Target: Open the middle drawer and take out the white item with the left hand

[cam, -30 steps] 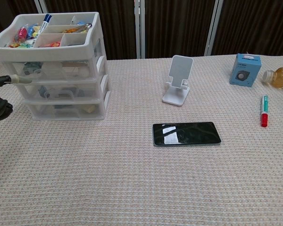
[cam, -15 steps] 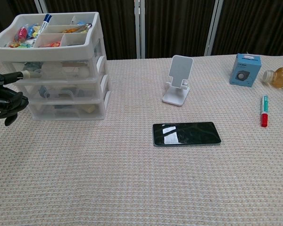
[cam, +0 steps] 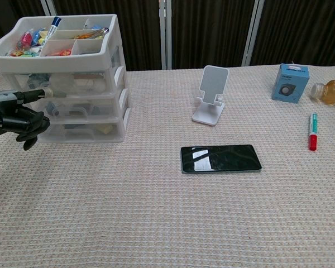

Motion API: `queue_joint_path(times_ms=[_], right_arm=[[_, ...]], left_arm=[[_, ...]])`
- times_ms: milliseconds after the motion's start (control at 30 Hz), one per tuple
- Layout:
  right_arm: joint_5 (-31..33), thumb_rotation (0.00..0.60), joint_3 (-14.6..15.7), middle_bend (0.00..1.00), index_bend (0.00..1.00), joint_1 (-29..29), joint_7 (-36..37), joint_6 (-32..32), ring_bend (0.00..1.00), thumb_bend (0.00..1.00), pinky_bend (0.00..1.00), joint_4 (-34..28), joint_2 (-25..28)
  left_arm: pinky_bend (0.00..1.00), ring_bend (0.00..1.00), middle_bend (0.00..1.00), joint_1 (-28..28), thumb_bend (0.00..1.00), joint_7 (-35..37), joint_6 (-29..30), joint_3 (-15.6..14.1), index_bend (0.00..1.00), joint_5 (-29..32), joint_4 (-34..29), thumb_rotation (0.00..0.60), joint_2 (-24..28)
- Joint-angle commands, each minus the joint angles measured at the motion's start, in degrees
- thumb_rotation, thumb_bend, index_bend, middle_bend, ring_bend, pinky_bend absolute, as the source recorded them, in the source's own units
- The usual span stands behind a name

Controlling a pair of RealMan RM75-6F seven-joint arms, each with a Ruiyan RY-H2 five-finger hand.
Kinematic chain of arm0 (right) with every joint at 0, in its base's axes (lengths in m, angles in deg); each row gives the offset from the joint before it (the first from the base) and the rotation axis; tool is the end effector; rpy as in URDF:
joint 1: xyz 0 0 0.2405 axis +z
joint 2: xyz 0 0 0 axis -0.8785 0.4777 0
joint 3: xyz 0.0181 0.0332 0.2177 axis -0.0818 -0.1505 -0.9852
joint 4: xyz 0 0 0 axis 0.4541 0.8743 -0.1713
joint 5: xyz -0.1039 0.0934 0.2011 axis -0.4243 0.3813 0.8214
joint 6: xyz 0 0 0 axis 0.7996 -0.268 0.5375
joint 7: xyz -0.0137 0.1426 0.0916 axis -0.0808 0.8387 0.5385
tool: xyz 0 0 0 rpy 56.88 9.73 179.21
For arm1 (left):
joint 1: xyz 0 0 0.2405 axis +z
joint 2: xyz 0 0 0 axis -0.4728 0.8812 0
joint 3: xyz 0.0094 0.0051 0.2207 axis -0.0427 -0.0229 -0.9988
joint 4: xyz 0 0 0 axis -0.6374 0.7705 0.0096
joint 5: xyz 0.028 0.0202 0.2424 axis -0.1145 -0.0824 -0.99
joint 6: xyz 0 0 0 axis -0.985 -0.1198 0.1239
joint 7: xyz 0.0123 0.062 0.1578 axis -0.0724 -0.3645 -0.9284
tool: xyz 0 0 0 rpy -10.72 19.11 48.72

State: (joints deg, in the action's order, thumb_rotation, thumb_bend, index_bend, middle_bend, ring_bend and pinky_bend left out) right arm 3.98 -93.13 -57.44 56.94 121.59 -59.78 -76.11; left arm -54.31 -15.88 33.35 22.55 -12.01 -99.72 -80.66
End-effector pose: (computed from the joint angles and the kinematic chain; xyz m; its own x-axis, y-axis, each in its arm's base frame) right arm -0.2906 -0.2079 0.1023 0.4183 -0.0038 0.9083 -0.9077 0.0353 0.4182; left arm -0.1887 0.3028 -0.0278 -0.4303 0.4382 0.7892 0.8993 0.1320 0.4170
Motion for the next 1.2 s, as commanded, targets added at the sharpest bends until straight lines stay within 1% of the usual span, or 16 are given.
queue_joint_path(times_ms=[33, 267, 533, 700, 933, 1200], right_arm=[[0.0, 0.600, 0.0, 0.00, 0.00, 0.0, -0.2, 0.0, 0.00, 0.00, 0.00, 0.1, -0.1], [0.2, 0.600, 0.3, 0.00, 0.00, 0.1, -0.8, -0.5, 0.00, 0.00, 0.00, 0.1, -0.4], [0.2, 0.600, 0.3, 0.00, 0.00, 0.1, -0.5, -0.6, 0.00, 0.00, 0.00, -0.3, -0.1], [0.2, 0.600, 0.3, 0.00, 0.00, 0.1, -0.2, -0.7, 0.00, 0.00, 0.00, -0.3, 0.0], [0.2, 0.600, 0.5, 0.00, 0.00, 0.2, -0.6, -1.0, 0.00, 0.00, 0.00, -0.2, -0.2], [0.1, 0.600, 0.7, 0.00, 0.00, 0.2, -1.2, -1.0, 0.00, 0.00, 0.00, -0.4, -0.5]], left_arm=[[0.67, 0.80, 0.79, -0.1, 0.79, -0.2, 0.4, 0.0, 0.07, 0.1, 0.1, 0.600, -0.5], [0.67, 0.80, 0.79, -0.6, 0.79, 0.1, 1.1, 0.7, 0.07, 0.1, 0.4, 0.600, -1.6], [0.67, 0.80, 0.79, -1.7, 0.78, 0.0, -0.3, 0.9, 0.07, 0.9, 1.1, 0.600, -2.1], [0.67, 0.80, 0.79, -2.2, 0.78, -0.5, -0.5, 0.9, 0.09, 1.2, 1.3, 0.600, -2.7], [0.67, 0.80, 0.79, -2.3, 0.78, -0.1, 0.0, 1.0, 0.13, 0.5, 1.5, 0.600, -2.7], [0.67, 0.80, 0.79, -1.9, 0.79, 1.2, 0.6, 0.1, 0.13, -1.5, 1.0, 0.600, -2.3]])
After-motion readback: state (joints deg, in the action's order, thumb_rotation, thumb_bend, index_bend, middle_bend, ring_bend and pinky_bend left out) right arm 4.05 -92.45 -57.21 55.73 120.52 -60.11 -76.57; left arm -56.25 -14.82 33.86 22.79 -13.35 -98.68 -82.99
